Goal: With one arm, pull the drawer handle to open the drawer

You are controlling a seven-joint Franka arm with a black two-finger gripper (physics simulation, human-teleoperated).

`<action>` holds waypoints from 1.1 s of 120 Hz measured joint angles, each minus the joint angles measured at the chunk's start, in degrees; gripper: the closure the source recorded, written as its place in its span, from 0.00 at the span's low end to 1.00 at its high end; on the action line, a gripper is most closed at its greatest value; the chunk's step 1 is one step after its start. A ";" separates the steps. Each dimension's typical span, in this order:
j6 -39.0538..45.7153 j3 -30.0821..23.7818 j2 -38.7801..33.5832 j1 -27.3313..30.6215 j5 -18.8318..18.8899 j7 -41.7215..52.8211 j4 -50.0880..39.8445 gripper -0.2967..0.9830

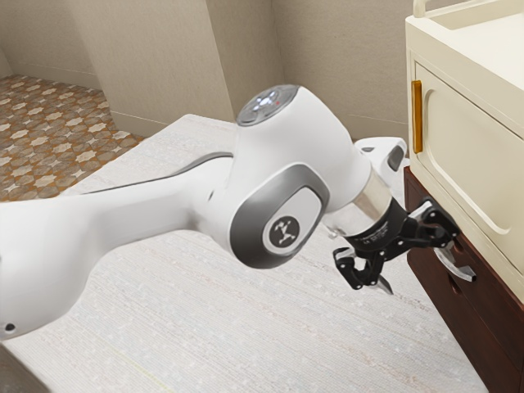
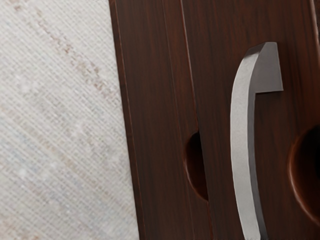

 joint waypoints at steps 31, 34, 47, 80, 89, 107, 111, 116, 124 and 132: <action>0.91 0.00 0.70 -0.51 -0.18 0.20 -0.05 0.23; 0.99 0.00 0.76 -0.52 -0.22 0.22 -0.07 0.24; 1.23 0.00 0.84 -0.51 -0.35 0.28 -0.25 0.26; 1.57 -0.01 0.77 -0.50 -0.16 0.20 -0.63 0.33; 1.57 0.29 0.74 -0.73 0.04 0.17 -0.66 0.35; 1.47 1.18 0.71 -1.08 0.40 0.22 -0.67 0.37; 1.42 1.32 0.73 -0.95 0.33 0.30 -0.69 0.37; 1.36 1.55 0.70 -1.08 0.28 0.42 -0.88 0.37; 1.25 2.17 0.68 -0.95 0.17 0.66 -1.06 0.38; 1.15 2.42 0.64 -0.67 0.15 0.96 -1.12 0.38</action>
